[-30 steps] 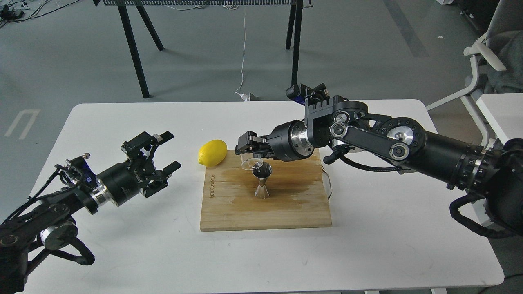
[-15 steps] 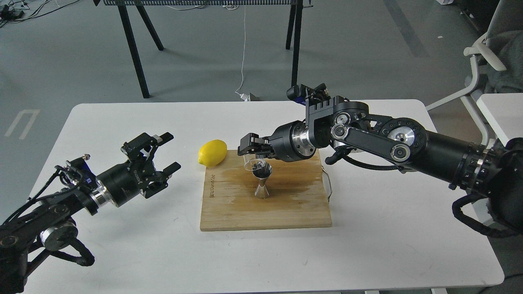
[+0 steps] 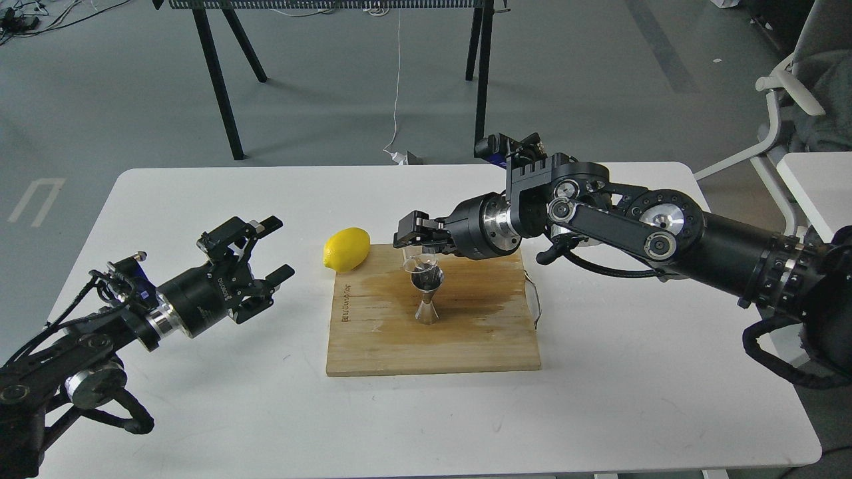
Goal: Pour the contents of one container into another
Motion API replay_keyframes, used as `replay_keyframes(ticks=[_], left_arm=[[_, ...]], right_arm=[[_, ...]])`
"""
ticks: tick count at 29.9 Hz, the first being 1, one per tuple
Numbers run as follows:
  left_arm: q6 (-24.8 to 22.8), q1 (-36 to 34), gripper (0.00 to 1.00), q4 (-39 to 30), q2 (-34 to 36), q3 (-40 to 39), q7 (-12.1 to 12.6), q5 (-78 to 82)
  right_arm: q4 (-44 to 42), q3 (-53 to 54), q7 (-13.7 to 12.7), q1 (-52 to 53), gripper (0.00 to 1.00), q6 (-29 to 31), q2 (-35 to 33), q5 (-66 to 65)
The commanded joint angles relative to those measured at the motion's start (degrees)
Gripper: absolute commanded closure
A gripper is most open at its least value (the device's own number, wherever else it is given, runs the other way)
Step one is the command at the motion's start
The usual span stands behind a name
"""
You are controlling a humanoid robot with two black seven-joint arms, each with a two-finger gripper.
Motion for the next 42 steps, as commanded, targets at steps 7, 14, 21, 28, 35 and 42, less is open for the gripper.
replay_keyframes(ticks=[7,14,21,28,35,42], left_arm=[[0.00,0.06,0.01,0.04,-0.07,0.00,0.00,0.01],[0.00,0.15,0.01,0.04,-0.16,0.09,0.00,0.01],[0.00,0.15,0.01,0.04,-0.25,0.09,0.00,0.01],[0.00,0.15,0.01,0.04,-0.42,0.09,0.00,-0.08],[0.00,0.15,0.01,0.04,-0.51,0.09,0.00,-0.08],[0.00,0.15,0.01,0.04,-0.69,0.00,0.00,-0.08]], right_arm=[[-0.17,7.93,-0.53,-4.70,0.52,0.37,-2.32,9.71],[-0.44,21.01,-0.53,-15.05,0.52,0.37,-4.43,18.67],[-0.26,38.76,-0.62,-28.68,0.52,2.21,-6.46,29.74],[-0.17,55.82,-0.44,-43.62,0.52,2.35,-6.46,39.94],[-0.87,64.01,0.17,-53.83,0.52,2.35,-6.55,54.70],[-3.77,64.80,2.28,-59.10,0.53,2.35,-6.02,63.42]])
